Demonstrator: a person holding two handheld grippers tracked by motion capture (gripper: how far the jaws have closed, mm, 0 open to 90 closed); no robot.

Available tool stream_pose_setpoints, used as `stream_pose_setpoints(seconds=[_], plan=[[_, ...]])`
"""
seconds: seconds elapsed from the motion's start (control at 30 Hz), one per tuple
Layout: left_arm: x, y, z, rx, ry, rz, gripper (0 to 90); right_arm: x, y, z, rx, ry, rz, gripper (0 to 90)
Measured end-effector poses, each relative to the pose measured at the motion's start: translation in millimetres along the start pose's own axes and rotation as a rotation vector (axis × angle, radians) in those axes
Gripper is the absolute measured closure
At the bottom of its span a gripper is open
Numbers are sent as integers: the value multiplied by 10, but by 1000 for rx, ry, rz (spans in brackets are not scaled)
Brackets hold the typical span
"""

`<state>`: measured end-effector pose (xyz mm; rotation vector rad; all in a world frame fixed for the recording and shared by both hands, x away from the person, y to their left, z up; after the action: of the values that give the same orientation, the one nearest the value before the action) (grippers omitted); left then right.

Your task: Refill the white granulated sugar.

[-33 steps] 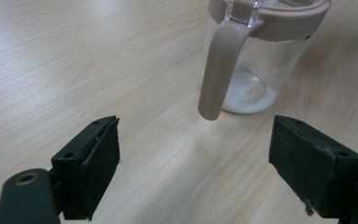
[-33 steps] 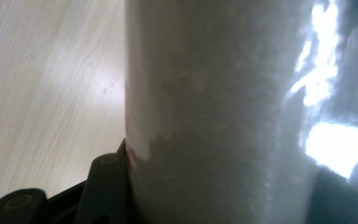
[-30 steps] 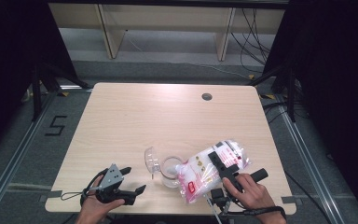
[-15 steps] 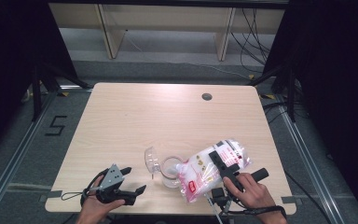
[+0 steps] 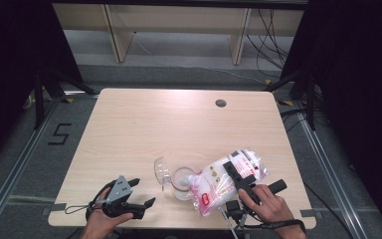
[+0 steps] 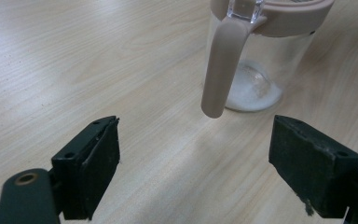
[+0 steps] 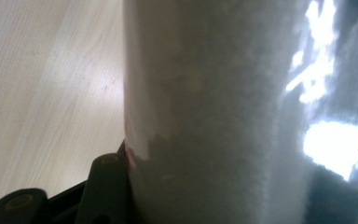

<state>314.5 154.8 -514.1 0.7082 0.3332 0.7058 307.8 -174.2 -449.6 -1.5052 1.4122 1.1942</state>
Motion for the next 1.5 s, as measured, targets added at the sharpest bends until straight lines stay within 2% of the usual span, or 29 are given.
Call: stream_pose_setpoints(seconds=[0.2,0.23,0.27,0.3,0.37,0.4,0.43,0.47,0.5,0.53,0.57,0.8,0.83,0.87,1.0,1.07,1.27,1.33,1.37,1.4,1.5], plan=[[3,0,0,8,-7,3,161,14,0,-11,11,-5,9,521],[17,9,-6,23,-22,15,161,9,-1,-12,11,-2,7,520],[15,7,-5,21,-21,14,161,9,2,-14,12,-2,7,521],[-2,-1,1,3,-4,4,161,-20,-7,-7,-5,24,-8,521],[5,4,-3,13,-10,8,161,-26,-3,-14,-1,21,-11,520],[-8,-4,2,-1,-1,1,161,-29,-3,-20,0,20,-14,521],[7,4,3,10,-27,10,161,-10,7,-34,16,-2,-2,521],[12,0,2,11,-34,4,161,-6,7,-40,23,-5,10,521],[11,-1,2,12,-33,4,161,-1,4,-43,19,-10,1,521],[12,-2,3,13,-36,3,161,-29,1,-37,10,19,-16,521],[13,3,3,20,-37,5,161,-31,-2,-38,7,25,-16,521],[12,-2,4,14,-41,7,161,-20,-1,-48,15,33,-7,521],[10,3,3,20,-41,14,161,9,6,-59,30,4,10,521],[4,-1,5,14,-35,11,161,-11,6,-55,25,19,-2,521],[11,1,4,20,-41,13,161,-13,10,-56,26,23,-3,522],[4,-7,10,4,-32,3,161,-34,4,-45,13,45,-17,522],[8,5,8,17,-42,12,161,-46,7,-48,14,49,-23,522],[10,7,8,19,-42,2,161,-42,5,-49,14,44,-15,523],[8,4,9,12,-37,4,161,-33,7,-53,19,35,-11,523],[-7,-1,5,7,-9,0,161,-29,8,-54,21,32,-9,524],[-5,1,7,6,-13,3,161,-34,8,-53,18,34,-12,524]])
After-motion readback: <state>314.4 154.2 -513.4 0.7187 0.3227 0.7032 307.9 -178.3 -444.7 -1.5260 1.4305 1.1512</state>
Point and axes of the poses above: each handheld gripper's, and its own axes: y roughly backward along the jaws, z roughly out of its top, x roughly to its left, the point moved 3 cm from there along -y, roughly forward along the jaws, and after that the axes turned 14 degrees about x, right-handed, at the moved point
